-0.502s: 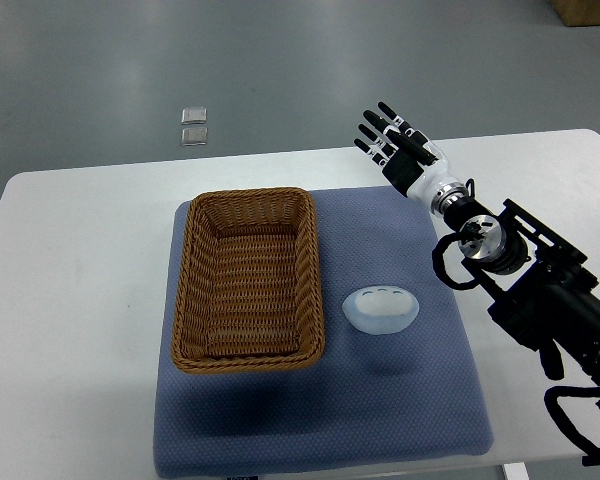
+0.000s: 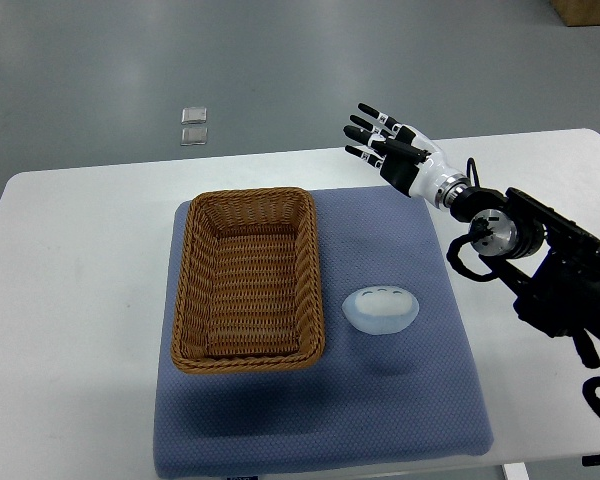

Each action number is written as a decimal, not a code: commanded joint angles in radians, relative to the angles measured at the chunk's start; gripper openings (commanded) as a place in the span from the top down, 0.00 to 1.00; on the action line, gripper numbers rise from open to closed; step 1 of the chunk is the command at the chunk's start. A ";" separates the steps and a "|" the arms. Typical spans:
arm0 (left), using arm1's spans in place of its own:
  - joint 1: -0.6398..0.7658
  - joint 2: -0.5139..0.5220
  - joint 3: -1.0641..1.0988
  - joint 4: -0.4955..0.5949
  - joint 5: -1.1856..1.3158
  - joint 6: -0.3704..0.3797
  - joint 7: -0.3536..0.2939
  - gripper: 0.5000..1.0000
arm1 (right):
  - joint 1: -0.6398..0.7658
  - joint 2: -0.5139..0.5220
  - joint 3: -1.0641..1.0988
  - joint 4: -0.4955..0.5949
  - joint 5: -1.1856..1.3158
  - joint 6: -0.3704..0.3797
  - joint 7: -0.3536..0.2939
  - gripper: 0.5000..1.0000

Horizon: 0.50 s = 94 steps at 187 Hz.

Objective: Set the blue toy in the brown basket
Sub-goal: 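Raise the right hand and swing it over the mat toward the toy, then lower the right hand onto the pale blue toy beside the basket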

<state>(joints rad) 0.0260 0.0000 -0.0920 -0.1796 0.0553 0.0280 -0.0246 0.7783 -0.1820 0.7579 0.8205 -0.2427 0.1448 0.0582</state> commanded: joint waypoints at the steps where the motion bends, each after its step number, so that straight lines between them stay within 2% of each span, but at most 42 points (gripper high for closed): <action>1: -0.001 0.000 0.002 -0.003 0.001 0.000 0.000 0.00 | 0.087 -0.088 -0.135 0.020 -0.046 0.007 -0.041 0.18; 36: -0.009 0.000 0.002 -0.005 0.001 0.000 0.000 0.00 | 0.319 -0.229 -0.528 0.091 -0.076 0.053 -0.069 0.18; 62: -0.017 0.000 0.002 -0.005 0.001 0.000 0.000 0.00 | 0.541 -0.312 -0.830 0.183 -0.076 0.133 -0.103 0.18; 94: -0.018 0.000 0.002 -0.005 0.001 0.000 0.000 0.00 | 0.799 -0.343 -1.109 0.339 -0.076 0.197 -0.133 0.18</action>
<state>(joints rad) 0.0084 0.0000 -0.0904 -0.1841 0.0570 0.0272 -0.0246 1.4204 -0.5125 -0.1844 1.0654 -0.3191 0.3081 -0.0574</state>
